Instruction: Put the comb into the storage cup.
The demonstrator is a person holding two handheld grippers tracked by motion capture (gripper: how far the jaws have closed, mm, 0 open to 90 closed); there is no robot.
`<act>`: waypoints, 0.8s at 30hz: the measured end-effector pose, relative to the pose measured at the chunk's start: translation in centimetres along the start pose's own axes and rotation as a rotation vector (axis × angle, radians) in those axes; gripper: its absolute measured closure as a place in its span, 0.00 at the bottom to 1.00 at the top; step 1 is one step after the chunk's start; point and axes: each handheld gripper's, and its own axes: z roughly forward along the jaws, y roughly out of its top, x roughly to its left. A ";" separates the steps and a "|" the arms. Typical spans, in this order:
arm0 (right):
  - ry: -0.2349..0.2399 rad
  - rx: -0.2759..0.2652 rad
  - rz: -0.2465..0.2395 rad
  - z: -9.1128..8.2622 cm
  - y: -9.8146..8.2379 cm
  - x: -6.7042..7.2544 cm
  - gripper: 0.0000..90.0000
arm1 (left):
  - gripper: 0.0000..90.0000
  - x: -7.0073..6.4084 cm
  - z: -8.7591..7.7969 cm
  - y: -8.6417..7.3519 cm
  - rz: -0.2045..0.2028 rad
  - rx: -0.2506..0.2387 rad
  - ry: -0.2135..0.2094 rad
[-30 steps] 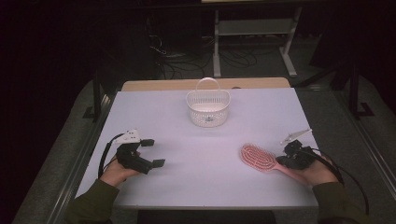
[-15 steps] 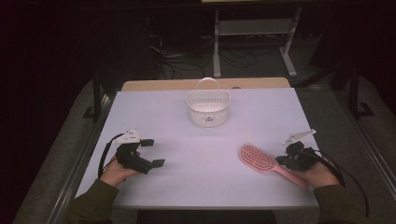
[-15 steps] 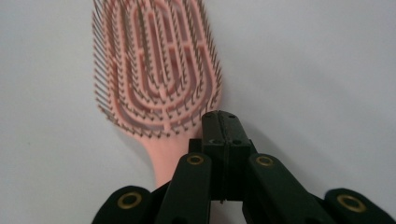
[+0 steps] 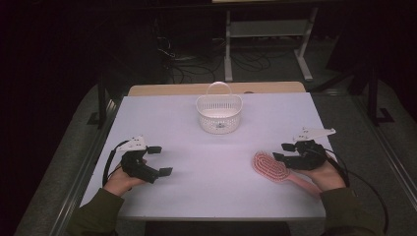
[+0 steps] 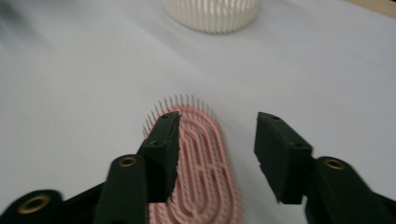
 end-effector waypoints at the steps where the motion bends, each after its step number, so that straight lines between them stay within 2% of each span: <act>1: 0.008 -0.017 0.001 0.1 0.3 0.2 0.47 | 0.00 0.0 0.0 0.0 0.000 0.000 0.000; 5: 0.039 -0.064 0.009 0.4 1.1 0.9 0.34 | 0.00 0.0 -0.3 0.2 0.006 -0.006 0.002; 6: 0.039 -0.064 0.009 0.4 1.1 0.9 0.34 | 0.00 0.0 -0.3 0.2 0.006 -0.006 0.002; 8: 0.057 -0.091 0.010 0.7 1.4 1.4 0.24 | 0.00 0.0 -0.4 0.2 0.007 -0.010 0.001; 13: 0.075 -0.106 -0.001 1.1 1.4 2.1 0.14 | 0.00 -0.1 -0.6 0.2 0.013 -0.010 -0.002; 14: 0.074 -0.114 -0.015 1.3 1.2 2.4 0.06 | 0.00 -0.1 -0.5 0.2 0.015 -0.008 -0.004; 15: 0.087 -0.112 -0.012 1.4 1.2 2.5 0.02 | 0.00 -0.1 -0.5 0.2 0.015 -0.008 -0.004; 24: 0.105 -0.138 -0.010 1.1 1.4 2.7 0.00 | 0.00 -0.4 -0.5 0.2 0.022 -0.001 -0.004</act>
